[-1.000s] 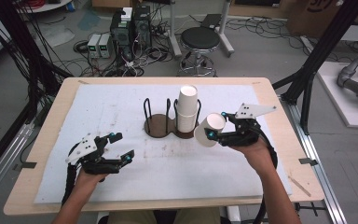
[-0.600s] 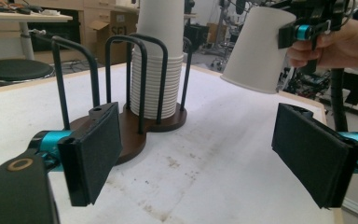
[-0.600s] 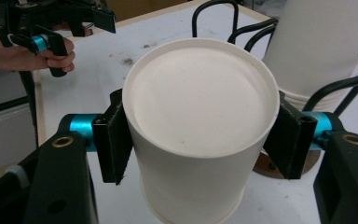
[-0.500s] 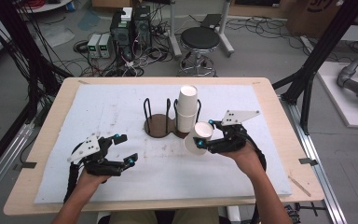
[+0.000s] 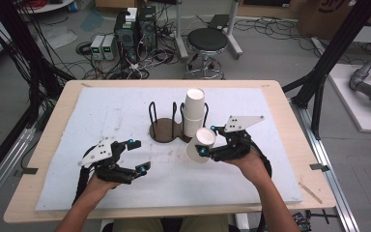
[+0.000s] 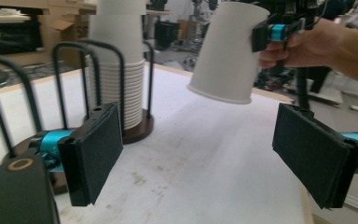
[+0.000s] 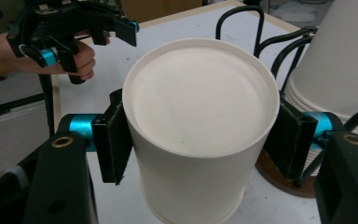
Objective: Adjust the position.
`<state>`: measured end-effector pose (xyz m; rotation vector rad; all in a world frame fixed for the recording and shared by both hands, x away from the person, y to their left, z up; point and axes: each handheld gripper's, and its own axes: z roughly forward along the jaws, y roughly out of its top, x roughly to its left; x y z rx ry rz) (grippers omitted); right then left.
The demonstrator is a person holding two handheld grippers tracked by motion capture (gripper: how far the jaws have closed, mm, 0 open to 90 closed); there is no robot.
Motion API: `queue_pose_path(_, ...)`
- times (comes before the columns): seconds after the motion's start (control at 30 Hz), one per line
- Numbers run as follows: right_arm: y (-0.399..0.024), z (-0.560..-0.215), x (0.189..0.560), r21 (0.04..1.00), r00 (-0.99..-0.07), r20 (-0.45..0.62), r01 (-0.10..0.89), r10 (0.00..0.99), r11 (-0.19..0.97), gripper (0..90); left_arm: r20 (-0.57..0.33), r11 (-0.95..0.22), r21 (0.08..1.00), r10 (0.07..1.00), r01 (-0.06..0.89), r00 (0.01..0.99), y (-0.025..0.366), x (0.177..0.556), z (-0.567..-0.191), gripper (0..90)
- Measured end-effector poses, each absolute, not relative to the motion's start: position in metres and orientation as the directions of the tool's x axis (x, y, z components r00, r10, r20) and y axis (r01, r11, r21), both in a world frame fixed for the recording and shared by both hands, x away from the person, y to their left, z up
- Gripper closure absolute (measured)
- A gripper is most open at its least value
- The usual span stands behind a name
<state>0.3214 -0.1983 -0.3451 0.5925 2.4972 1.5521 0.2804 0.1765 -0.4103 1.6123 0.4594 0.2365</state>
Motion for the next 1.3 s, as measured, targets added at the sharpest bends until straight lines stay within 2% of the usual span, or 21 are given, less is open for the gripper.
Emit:
queue_pose_path(0.1,-0.195,-0.344,0.320,0.885,-0.917,0.096,0.256,0.386,0.388,33.2,-0.096,-0.050,0.991,0.386,0.124,0.918,0.166,0.284,-0.402,15.8)
queue_pose_path(0.47,-0.185,-0.340,0.317,0.888,-0.928,0.102,0.248,0.360,0.388,33.1,-0.076,-0.067,0.992,0.327,0.103,0.942,0.131,0.294,-0.396,15.7)
queue_pose_path(1.3,-0.175,-0.339,0.313,0.894,-0.925,0.134,0.268,0.356,0.359,33.1,-0.036,-0.138,0.986,0.350,0.090,0.936,0.073,0.303,-0.405,15.6)
